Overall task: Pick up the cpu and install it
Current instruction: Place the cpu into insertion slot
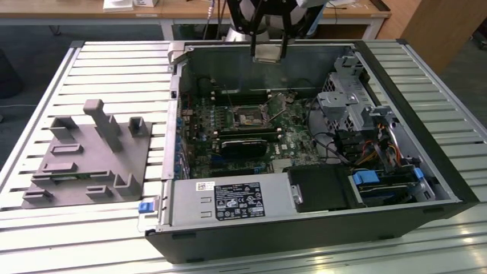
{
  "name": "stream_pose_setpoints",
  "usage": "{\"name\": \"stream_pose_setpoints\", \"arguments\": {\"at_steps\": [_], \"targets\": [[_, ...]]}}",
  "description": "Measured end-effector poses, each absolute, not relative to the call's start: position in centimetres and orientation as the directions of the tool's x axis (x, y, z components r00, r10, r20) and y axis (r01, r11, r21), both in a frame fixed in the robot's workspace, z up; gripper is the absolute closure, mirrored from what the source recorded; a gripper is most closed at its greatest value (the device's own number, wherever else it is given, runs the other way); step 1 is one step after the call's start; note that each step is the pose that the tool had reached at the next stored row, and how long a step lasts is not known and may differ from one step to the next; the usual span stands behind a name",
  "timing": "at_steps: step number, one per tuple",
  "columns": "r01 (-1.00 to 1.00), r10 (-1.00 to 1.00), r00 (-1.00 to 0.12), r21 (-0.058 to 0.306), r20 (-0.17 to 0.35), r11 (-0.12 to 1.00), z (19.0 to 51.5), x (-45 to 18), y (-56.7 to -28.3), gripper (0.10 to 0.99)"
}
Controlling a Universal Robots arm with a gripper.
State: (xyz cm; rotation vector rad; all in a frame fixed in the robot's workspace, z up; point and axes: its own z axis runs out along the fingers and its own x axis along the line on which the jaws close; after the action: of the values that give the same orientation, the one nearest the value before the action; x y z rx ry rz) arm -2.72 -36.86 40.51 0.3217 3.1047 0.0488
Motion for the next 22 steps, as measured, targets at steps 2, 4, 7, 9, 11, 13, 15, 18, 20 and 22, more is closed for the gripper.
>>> {"name": "stream_pose_setpoints", "arguments": {"at_steps": [2,4,7,9,11,13,15,18,20,22], "targets": [[0.228,0.228,-0.973,0.033,-0.017,0.973,40.49,-2.72,-36.85,0.549],[0.249,0.25,-0.968,0.033,-0.017,0.968,40.46,-2.73,-36.85,0.549],[0.28,0.28,-0.96,0.033,-0.017,0.96,40.44,-2.74,-36.84,0.549],[0.3,0.3,-0.954,0.033,-0.017,0.953,40.42,-2.74,-36.84,0.549],[0.32,0.32,-0.947,0.033,-0.017,0.947,40.4,-2.74,-36.84,0.549],[0.338,0.339,-0.941,0.033,-0.017,0.94,40.38,-2.75,-36.84,0.549],[0.356,0.357,-0.934,0.033,-0.017,0.934,40.36,-2.76,-36.84,0.549],[0.383,0.384,-0.923,0.033,-0.017,0.923,40.34,-2.76,-36.84,0.549],[0.4,0.4,-0.916,0.033,-0.017,0.916,40.32,-2.77,-36.84,0.549],[0.416,0.417,-0.909,0.033,-0.017,0.909,40.3,-2.77,-36.84,0.549]]}}
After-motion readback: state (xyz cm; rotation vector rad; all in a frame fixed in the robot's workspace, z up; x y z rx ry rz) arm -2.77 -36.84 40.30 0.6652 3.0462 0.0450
